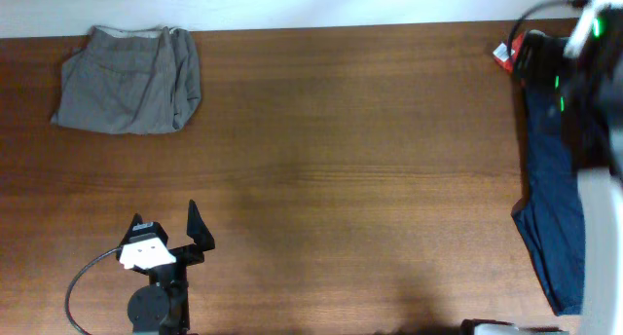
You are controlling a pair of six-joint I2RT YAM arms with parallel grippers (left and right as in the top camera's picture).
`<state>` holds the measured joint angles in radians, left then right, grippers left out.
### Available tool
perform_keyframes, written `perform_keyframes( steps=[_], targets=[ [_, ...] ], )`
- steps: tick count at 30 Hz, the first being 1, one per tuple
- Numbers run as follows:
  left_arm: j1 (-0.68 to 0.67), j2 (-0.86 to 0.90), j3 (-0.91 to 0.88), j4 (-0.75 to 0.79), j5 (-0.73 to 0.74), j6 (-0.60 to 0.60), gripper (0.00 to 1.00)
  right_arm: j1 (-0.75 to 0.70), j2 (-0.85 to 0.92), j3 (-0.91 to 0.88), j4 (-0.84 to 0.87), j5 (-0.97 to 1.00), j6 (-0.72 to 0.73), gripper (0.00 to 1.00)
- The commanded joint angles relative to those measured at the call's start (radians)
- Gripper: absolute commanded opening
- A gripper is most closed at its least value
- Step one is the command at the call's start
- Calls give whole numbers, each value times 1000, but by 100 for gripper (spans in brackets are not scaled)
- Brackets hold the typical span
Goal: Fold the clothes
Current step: 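Reach the right gripper to the navy shorts pile at right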
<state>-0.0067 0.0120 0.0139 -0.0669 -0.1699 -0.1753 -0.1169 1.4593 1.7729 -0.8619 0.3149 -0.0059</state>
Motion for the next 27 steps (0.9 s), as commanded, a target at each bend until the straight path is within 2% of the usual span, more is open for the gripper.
perform_keyframes(
  steps=[1, 6, 9, 13, 17, 22, 27],
  targets=[
    [-6, -6, -5, 2, -11, 13, 99, -62, 168, 66, 25, 149, -69, 98],
    [-5, -6, -5, 2, -11, 13, 99, -116, 354, 66, 101, 180, -78, 98],
    [-6, -6, -5, 2, -11, 13, 99, -134, 473, 66, 103, 209, -180, 98],
    [-6, -6, -5, 2, -11, 13, 99, -136, 655, 66, 107, 367, -288, 98],
    [-6, -6, -5, 2, -11, 13, 99, -140, 784, 66, 122, 386, -291, 98],
    [-6, -6, -5, 2, -11, 13, 99, -147, 878, 66, 157, 405, -297, 98],
    [-5, -6, -5, 1, -11, 13, 99, -172, 887, 66, 199, 404, -297, 98]
  ],
)
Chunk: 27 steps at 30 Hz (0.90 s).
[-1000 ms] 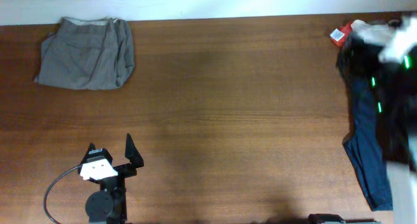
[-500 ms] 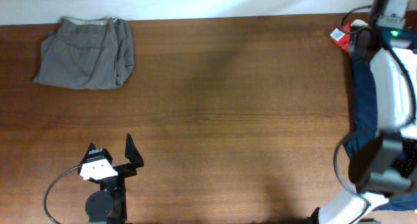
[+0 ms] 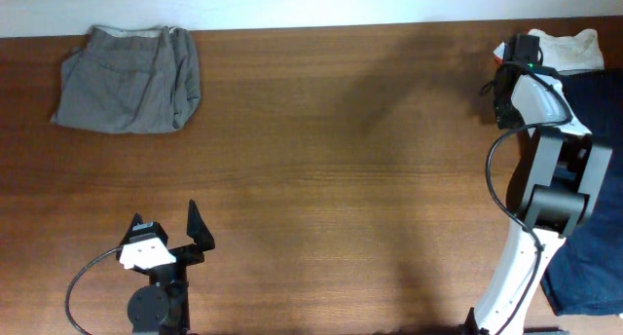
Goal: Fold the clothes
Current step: 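Reach the right gripper to the navy shorts pile at right, then grasp the navy shorts and drag them to the table center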
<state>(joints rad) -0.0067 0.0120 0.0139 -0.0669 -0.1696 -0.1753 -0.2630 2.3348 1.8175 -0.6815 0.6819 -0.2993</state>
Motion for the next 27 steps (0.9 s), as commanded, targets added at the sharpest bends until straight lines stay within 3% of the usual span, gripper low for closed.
perform_keyframes(
  steps=[1, 6, 10, 12, 14, 15, 18, 19, 27],
  targets=[
    [-6, -6, -5, 2, -11, 13, 99, -32, 11, 21, 26, 37, -4, 98],
    [-6, -6, -5, 2, -11, 13, 99, -45, 11, 31, 28, 37, -4, 100],
    [-6, -6, -5, 2, -11, 13, 99, -45, 11, 36, 27, 33, -4, 94],
    [-6, -6, -5, 2, -11, 13, 99, -46, 11, 36, 26, -1, -3, 80],
    [-5, -6, -5, 2, -11, 13, 99, -46, 11, 36, 24, -49, -3, 78],
    [-6, -6, -5, 2, -11, 13, 99, -46, 11, 36, 24, -68, 1, 71],
    [-5, -6, -5, 2, -11, 13, 99, -46, 11, 36, 25, -82, 24, 18],
    [-6, -6, -5, 2, -11, 13, 99, -46, 11, 36, 24, -80, 27, 6],
    [-5, -6, -5, 2, -11, 13, 99, -53, -108, 36, 19, -15, 159, 4]
  ],
)
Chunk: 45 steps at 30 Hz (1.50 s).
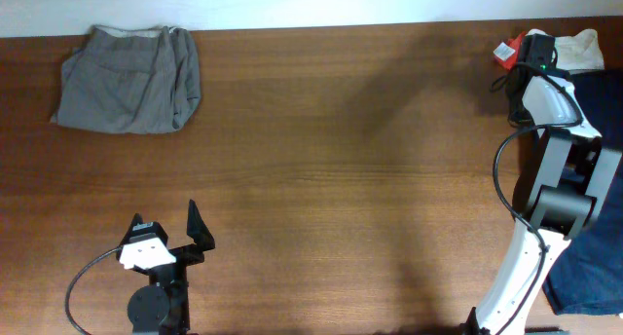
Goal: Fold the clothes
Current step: 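Grasp the navy shorts and drag them to the table center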
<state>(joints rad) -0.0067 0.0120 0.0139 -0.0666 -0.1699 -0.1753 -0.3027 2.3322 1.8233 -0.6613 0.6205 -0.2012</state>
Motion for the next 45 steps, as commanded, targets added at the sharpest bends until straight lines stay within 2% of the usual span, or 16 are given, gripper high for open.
perform_keyframes(
  steps=[1, 10, 14, 16, 19, 22, 25, 30, 35, 42, 45],
  targets=[
    [-6, -6, -5, 1, -11, 13, 99, -13, -142, 31, -6, 47, 61, 4],
    [-6, -6, -5, 1, -11, 13, 99, -12, -408, 31, -51, 46, 106, 4],
    [-6, -6, -5, 1, -11, 13, 99, -11, -464, 31, -102, 34, 106, 4],
    [-6, -6, -5, 1, -11, 13, 99, -6, -477, 31, -124, -17, 106, 4],
    [-6, -6, -5, 1, -11, 13, 99, 44, -494, 31, -166, -204, 147, 4],
    [-5, -6, -5, 1, -11, 13, 99, 146, -496, 31, -199, -380, 222, 4],
    [-5, -6, -5, 1, -11, 13, 99, 287, -495, 31, -190, -466, 245, 4],
    [-5, -6, -5, 1, -11, 13, 99, 586, -495, 31, -130, -471, 245, 4],
    [-6, -6, -5, 1, -11, 13, 99, 834, -495, 30, -110, -471, 318, 4],
    [-5, -6, -5, 1, -11, 13, 99, 1055, -495, 30, -166, -458, 379, 4],
    [-6, -6, -5, 1, -11, 13, 99, 1083, -495, 30, -193, -445, 424, 11]
  ],
)
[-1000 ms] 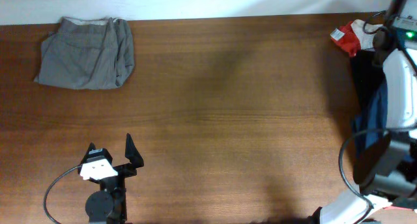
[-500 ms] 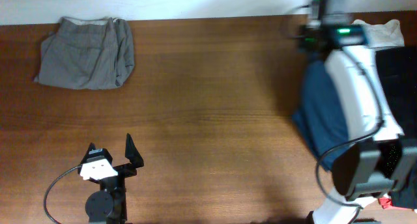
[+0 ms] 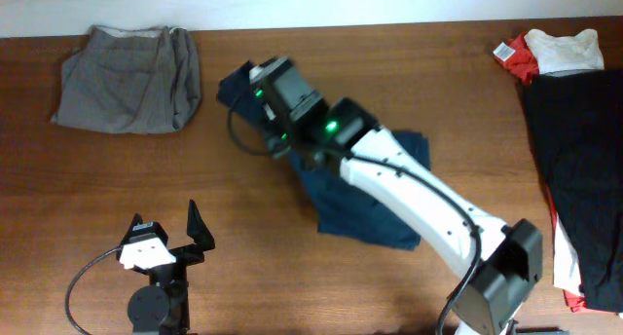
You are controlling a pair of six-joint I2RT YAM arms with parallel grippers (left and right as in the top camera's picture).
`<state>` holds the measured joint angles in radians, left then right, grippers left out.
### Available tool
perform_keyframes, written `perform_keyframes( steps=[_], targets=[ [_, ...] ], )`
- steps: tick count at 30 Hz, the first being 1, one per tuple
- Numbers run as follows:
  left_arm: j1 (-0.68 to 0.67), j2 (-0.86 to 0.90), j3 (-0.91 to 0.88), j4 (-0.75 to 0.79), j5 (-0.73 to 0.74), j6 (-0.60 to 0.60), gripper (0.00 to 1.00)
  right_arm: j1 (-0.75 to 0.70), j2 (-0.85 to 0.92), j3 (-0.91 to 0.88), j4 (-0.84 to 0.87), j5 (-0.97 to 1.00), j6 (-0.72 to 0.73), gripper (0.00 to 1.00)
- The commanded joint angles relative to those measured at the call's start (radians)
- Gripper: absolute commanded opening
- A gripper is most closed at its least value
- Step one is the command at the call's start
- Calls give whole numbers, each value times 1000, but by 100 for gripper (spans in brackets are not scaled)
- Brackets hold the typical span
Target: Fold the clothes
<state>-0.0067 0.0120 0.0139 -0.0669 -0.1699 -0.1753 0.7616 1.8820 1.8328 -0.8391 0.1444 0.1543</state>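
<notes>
A navy blue garment [image 3: 365,204] lies spread in the middle of the table, running from its crumpled upper-left corner [image 3: 234,87] down to the right. My right arm reaches across it from the lower right. The right gripper [image 3: 243,93] sits at that corner and looks shut on the cloth, though the wrist hides most of its fingers. A folded grey garment [image 3: 127,80] rests at the table's far left. Near the front edge on the left, my left gripper [image 3: 200,230] is open and holds nothing.
A pile of clothes lies along the right edge: a black piece [image 3: 579,169], with red and white cloth [image 3: 560,51] at the back right corner. The brown table [image 3: 409,72] shows bare wood between the garments.
The right arm was at the back right corner by the pile. It now stretches to the centre-left, and a navy garment has come from the right side onto the middle of the table.
At first the right arm hovered over the right-hand pile, where navy cloth lay on top. At the two following moments its gripper was at the pile's back corner near the red and white cloth. Now the navy garment lies mid-table. The left arm and grey garment stayed put.
</notes>
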Motion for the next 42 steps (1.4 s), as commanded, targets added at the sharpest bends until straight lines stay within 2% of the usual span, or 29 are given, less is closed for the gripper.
perform_keyframes(
  steps=[1, 3, 4, 5, 6, 7, 8, 13, 16, 18, 21, 24, 29, 35, 42],
  targets=[
    [-6, -6, -5, 2, -11, 13, 99, 19, -45, 21, -29, 10, 72, 13],
    [-5, -6, -5, 2, -11, 13, 99, 19, -45, 21, -63, -45, 72, 13],
    [-6, -6, -5, 2, -11, 13, 99, 19, -45, 21, -82, -55, 72, 17],
    [-5, -6, -5, 2, -11, 13, 99, 19, -45, 21, -95, -59, 72, 30],
    [-6, -6, -5, 2, -11, 13, 99, 19, -45, 21, -112, -66, 72, 67],
    [-6, -6, -5, 2, -11, 13, 99, 19, -45, 21, -133, -76, 71, 89],
    [-5, -6, -5, 2, -11, 13, 99, 19, -46, 21, -151, -90, 71, 100],
    [-6, -6, -5, 2, -11, 13, 99, 15, -109, 21, -243, -112, 72, 98],
    [-6, -6, -5, 2, -11, 13, 99, -37, -236, 21, -303, -37, 174, 98],
    [-5, -6, -5, 1, -11, 13, 99, -115, -329, 21, -372, 27, 222, 98],
    [-6, -6, -5, 2, -11, 13, 99, -266, -423, 21, -482, 98, 221, 98],
    [-6, -6, -5, 2, -11, 13, 99, -415, -446, 21, -596, 95, 222, 98],
    [-6, -6, -5, 1, -11, 13, 99, -571, -393, -42, -633, -1, 221, 98],
    [-5, -6, -5, 2, -11, 13, 100, -626, -218, -174, -539, 24, 216, 98],
    [-6, -6, -5, 2, -11, 13, 99, -669, 35, -189, -480, -33, 77, 98]
  ],
)
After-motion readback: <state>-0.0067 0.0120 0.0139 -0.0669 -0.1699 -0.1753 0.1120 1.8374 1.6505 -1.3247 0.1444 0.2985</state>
